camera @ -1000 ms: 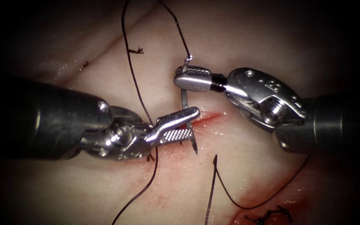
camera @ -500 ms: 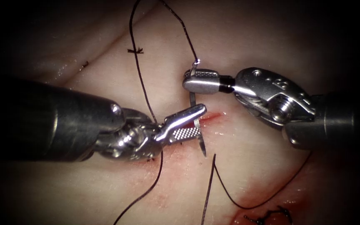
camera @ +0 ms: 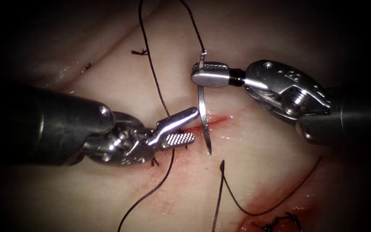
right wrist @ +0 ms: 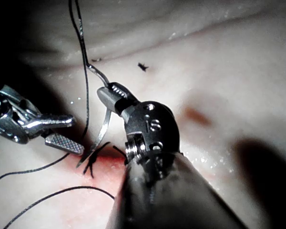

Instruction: Wound Closure

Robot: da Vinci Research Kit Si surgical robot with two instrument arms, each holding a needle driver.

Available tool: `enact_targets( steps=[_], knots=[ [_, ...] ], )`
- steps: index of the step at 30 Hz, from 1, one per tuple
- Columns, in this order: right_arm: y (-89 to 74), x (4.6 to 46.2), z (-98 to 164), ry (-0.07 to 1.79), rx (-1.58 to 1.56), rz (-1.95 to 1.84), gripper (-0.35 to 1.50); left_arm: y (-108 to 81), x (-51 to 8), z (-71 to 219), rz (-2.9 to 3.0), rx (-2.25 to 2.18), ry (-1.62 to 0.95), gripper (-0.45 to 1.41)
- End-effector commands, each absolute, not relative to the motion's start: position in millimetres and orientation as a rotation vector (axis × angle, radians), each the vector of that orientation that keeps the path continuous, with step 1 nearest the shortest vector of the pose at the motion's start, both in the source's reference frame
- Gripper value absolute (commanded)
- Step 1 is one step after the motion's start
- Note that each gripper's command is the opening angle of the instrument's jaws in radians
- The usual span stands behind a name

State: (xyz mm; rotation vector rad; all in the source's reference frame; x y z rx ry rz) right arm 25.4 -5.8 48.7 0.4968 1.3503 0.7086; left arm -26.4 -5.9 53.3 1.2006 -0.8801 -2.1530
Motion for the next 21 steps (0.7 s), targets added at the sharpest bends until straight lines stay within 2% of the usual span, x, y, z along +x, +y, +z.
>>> enact_targets(
  steps=[1, 15, 17, 19, 21],
  knots=[
    [-5.9, 26.0, 49.4, 1.346, 0.49, 0.691, -0.35, -6.1, -26.9, 53.7, -2.157, 1.217, -0.872, 0.79],
    [-6.6, 27.0, 49.1, 1.417, 0.551, 0.753, -0.35, -6.2, -27.6, 54.4, -2.151, 1.217, -0.881, 0.83],
    [-6.7, 27.3, 49.1, 1.419, 0.551, 0.76, -0.35, -6.2, -27.7, 54.3, -2.148, 1.222, -0.88, 0.78],
    [-6.9, 27.7, 49.3, 1.419, 0.559, 0.767, -0.35, -6.2, -27.7, 54.2, -2.128, 1.248, -0.874, 0.64],
    [-7.1, 28.0, 49.4, 1.421, 0.566, 0.774, -0.35, -6.1, -27.7, 54.0, -2.122, 1.257, -0.867, 0.61]
  ],
)
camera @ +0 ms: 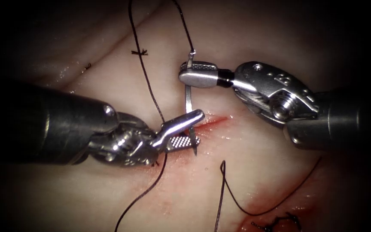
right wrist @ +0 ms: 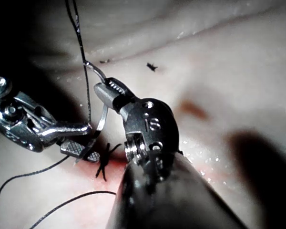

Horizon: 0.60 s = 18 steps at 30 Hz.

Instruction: Wound Closure

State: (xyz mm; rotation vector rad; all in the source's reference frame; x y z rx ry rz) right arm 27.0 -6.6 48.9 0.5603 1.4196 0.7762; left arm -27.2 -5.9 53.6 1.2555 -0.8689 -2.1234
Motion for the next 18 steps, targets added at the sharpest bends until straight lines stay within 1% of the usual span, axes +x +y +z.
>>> enact_targets(
  steps=[1, 4, 6, 7, 8, 10, 11, 18],
  knots=[
    [-7.3, 28.2, 49.6, 1.421, 0.57, 0.776, -0.35, -6.1, -27.7, 53.9, -2.118, 1.263, -0.865, 0.54],
    [-7.7, 28.4, 49.8, 1.422, 0.587, 0.787, -0.35, -6.1, -27.7, 53.8, -2.11, 1.274, -0.862, 0.42],
    [-7.9, 28.4, 50.0, 1.422, 0.59, 0.789, -0.35, -6.1, -27.6, 53.8, -2.107, 1.277, -0.861, 0.21],
    [-8.0, 28.2, 50.1, 1.416, 0.6, 0.794, -0.35, -6.1, -27.5, 53.8, -2.104, 1.28, -0.86, 0.04],
    [-8.0, 28.2, 50.1, 1.416, 0.6, 0.794, -0.35, -6.1, -27.5, 53.8, -2.104, 1.28, -0.86, 0.04],
    [-8.1, 28.2, 50.1, 1.415, 0.604, 0.796, -0.35, -6.1, -27.5, 53.8, -2.105, 1.279, -0.861, -0.38],
    [-8.2, 28.2, 50.1, 1.414, 0.609, 0.8, -0.35, -6.1, -27.5, 53.8, -2.104, 1.28, -0.861, -0.45],
    [-8.5, 28.2, 49.9, 1.421, 0.638, 0.793, -0.35, -6.3, -27.4, 54.1, -2.095, 1.278, -0.837, -0.45]
  ],
)
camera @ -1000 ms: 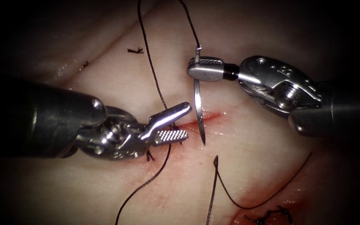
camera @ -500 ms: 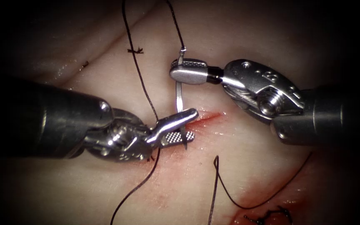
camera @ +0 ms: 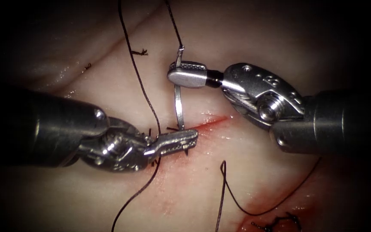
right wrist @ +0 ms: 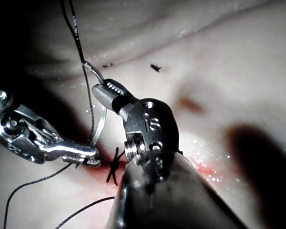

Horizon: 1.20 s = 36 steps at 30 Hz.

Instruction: Wound Closure

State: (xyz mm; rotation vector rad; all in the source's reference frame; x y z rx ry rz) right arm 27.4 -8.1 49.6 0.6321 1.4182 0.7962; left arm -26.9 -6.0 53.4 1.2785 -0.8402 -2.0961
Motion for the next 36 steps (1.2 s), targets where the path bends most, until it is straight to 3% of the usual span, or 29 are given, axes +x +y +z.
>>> enact_targets(
  steps=[1, 2, 3, 4, 8, 10, 13, 17, 36],
  knots=[
    [-8.5, 28.2, 49.9, 1.421, 0.64, 0.792, -0.35, -6.3, -27.4, 54.1, -2.094, 1.277, -0.83, -0.45],
    [-8.5, 28.1, 49.8, 1.422, 0.641, 0.791, -0.35, -6.3, -27.3, 54.2, -2.092, 1.275, -0.823, -0.45],
    [-8.5, 28.1, 49.7, 1.424, 0.646, 0.789, -0.16, -6.4, -27.3, 54.3, -2.09, 1.274, -0.817, -0.45],
    [-8.5, 28.1, 49.7, 1.424, 0.646, 0.789, -0.16, -6.4, -27.3, 54.3, -2.09, 1.274, -0.817, -0.45],
    [-8.3, 28.1, 49.7, 1.429, 0.658, 0.781, 0.88, -6.7, -27.3, 54.4, -2.061, 1.242, -0.788, -0.45],
    [-8.3, 28.1, 49.7, 1.432, 0.664, 0.776, 1.1, -6.8, -27.3, 54.5, -2.04, 1.227, -0.798, -0.45],
    [-8.2, 28.1, 49.8, 1.439, 0.69, 0.753, 1.2, -7.0, -27.4, 54.5, -2.025, 1.217, -0.787, -0.45],
    [-8.2, 28.1, 49.7, 1.454, 0.727, 0.726, 1.2, -7.1, -27.4, 54.5, -2.012, 1.21, -0.786, -0.45],
    [-7.3, 28.6, 49.6, 1.488, 0.794, 0.741, 0.84, -7.3, -27.6, 54.5, -2.003, 1.217, -0.784, -0.45]
  ],
)
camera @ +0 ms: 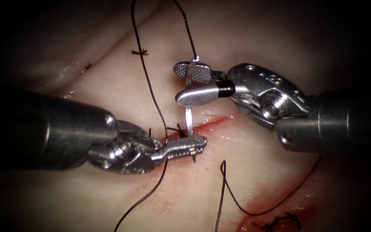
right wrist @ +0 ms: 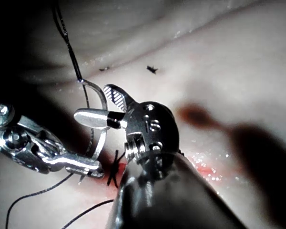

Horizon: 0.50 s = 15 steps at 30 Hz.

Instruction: Wound Closure

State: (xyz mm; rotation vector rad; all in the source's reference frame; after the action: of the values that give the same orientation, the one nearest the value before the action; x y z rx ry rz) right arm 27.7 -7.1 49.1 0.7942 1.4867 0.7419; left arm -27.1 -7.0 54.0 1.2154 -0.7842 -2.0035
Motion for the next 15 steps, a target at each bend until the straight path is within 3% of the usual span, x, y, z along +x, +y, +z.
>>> enact_targets(
  steps=[1, 2, 3, 5, 11, 13, 15],
  knots=[
    [-7.3, 28.7, 49.7, 1.491, 0.793, 0.743, 0.71, -7.3, -27.7, 54.5, -2.002, 1.217, -0.78, -0.45],
    [-7.3, 28.7, 49.7, 1.491, 0.793, 0.743, 0.71, -7.3, -27.7, 54.5, -2.002, 1.217, -0.78, -0.45],
    [-7.3, 28.8, 49.7, 1.489, 0.795, 0.74, 0.56, -7.3, -27.7, 54.5, -2.002, 1.217, -0.78, -0.45],
    [-7.3, 28.8, 49.6, 1.49, 0.802, 0.733, -0.35, -7.4, -27.8, 54.4, -2.001, 1.217, -0.777, -0.45],
    [-7.1, 28.8, 49.8, 1.49, 0.74, 0.668, -0.35, -7.5, -28.0, 54.2, -1.996, 1.216, -0.779, -0.43],
    [-7.0, 28.7, 49.9, 1.497, 0.715, 0.637, -0.35, -7.3, -28.0, 54.0, -2.053, 1.264, -0.741, 0.57],
    [-6.8, 28.5, 50.0, 1.509, 0.689, 0.608, -0.35, -7.3, -27.9, 53.9, -2.104, 1.3, -0.721, 0.94]
  ],
)
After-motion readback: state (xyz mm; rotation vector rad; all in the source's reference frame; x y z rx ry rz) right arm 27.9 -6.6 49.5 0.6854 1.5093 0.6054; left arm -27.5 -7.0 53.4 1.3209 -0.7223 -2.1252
